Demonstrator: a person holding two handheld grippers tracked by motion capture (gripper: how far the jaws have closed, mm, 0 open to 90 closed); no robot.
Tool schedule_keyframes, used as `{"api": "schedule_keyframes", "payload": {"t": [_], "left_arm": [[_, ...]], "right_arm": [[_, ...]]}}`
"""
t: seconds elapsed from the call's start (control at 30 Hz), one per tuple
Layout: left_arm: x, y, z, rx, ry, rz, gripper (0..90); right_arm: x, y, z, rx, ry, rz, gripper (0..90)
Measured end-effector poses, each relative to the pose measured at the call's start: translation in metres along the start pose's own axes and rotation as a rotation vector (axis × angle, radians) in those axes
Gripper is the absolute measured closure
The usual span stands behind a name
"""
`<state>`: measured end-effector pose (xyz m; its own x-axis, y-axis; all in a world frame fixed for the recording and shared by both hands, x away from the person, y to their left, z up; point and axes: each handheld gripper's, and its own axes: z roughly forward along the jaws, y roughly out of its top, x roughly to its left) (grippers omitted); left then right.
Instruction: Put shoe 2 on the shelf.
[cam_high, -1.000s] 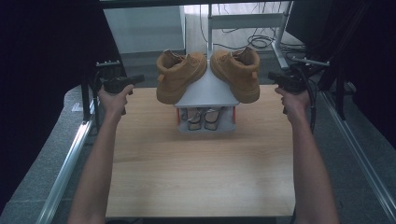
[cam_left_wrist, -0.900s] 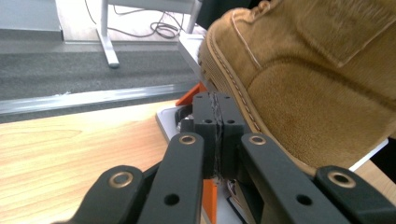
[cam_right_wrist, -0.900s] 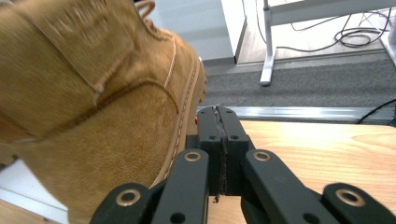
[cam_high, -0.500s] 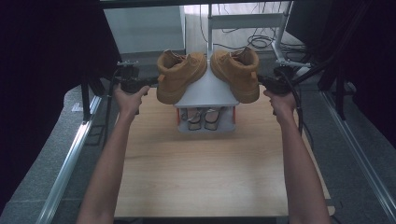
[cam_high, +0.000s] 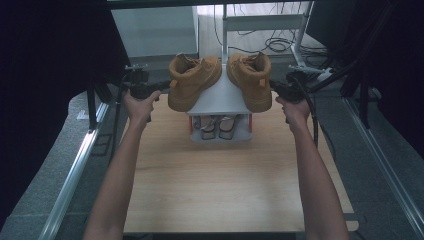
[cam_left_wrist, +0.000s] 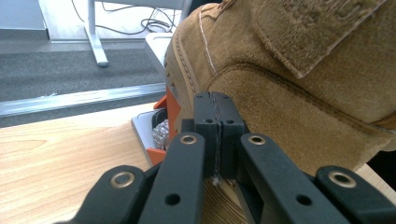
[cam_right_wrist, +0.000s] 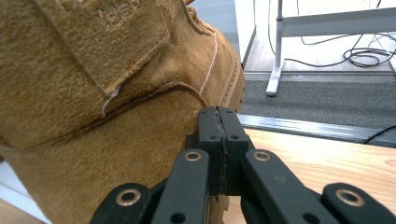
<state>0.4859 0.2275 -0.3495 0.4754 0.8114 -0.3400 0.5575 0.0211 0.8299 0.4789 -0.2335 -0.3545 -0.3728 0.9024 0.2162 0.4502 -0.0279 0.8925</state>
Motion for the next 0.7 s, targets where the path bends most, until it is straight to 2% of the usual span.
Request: {"api": "schedule_keyframes", "payload": {"t": [0.17, 0.3, 0.37, 0.43, 0.47, 0.5, 0.53, 0.6, 0.7], "left_arm": [[0.001, 0.003, -0.002, -0.021, -0.049, -0.042, 90.0], [0.002, 0.003, -0.002, -0.024, -0.056, -0.055, 90.0], [0.001, 0.003, -0.003, -0.03, -0.072, -0.065, 90.0], [0.0, 0.004, -0.002, -0.041, -0.136, -0.089, 90.0], [-0.004, 0.005, -0.001, -0.043, -0.151, -0.088, 90.0], [-0.009, 0.006, 0.0, -0.038, -0.132, -0.064, 90.0], [-0.014, 0.007, 0.002, -0.026, -0.13, -0.043, 89.9], [-0.022, 0.009, 0.005, -0.018, -0.12, -0.025, 89.9], [-0.027, 0.01, 0.009, -0.017, -0.123, -0.016, 89.9]], "right_arm": [[-0.001, 0.0, 0.001, -0.001, 0.004, 0.007, 89.3], [0.001, 0.0, 0.002, -0.004, -0.006, 0.013, 89.3], [0.001, 0.0, 0.003, -0.005, -0.006, 0.013, 89.3], [0.003, -0.001, 0.004, -0.002, 0.004, 0.014, 89.3], [0.004, -0.001, 0.004, -0.002, 0.004, 0.013, 89.3], [0.004, -0.001, 0.004, -0.003, 0.004, 0.015, 89.3], [0.004, -0.001, 0.005, 0.0, 0.01, 0.021, 89.3], [0.003, -0.002, 0.005, -0.002, 0.017, 0.035, 89.3], [0.006, -0.003, 0.006, 0.004, 0.02, 0.025, 89.3]]}}
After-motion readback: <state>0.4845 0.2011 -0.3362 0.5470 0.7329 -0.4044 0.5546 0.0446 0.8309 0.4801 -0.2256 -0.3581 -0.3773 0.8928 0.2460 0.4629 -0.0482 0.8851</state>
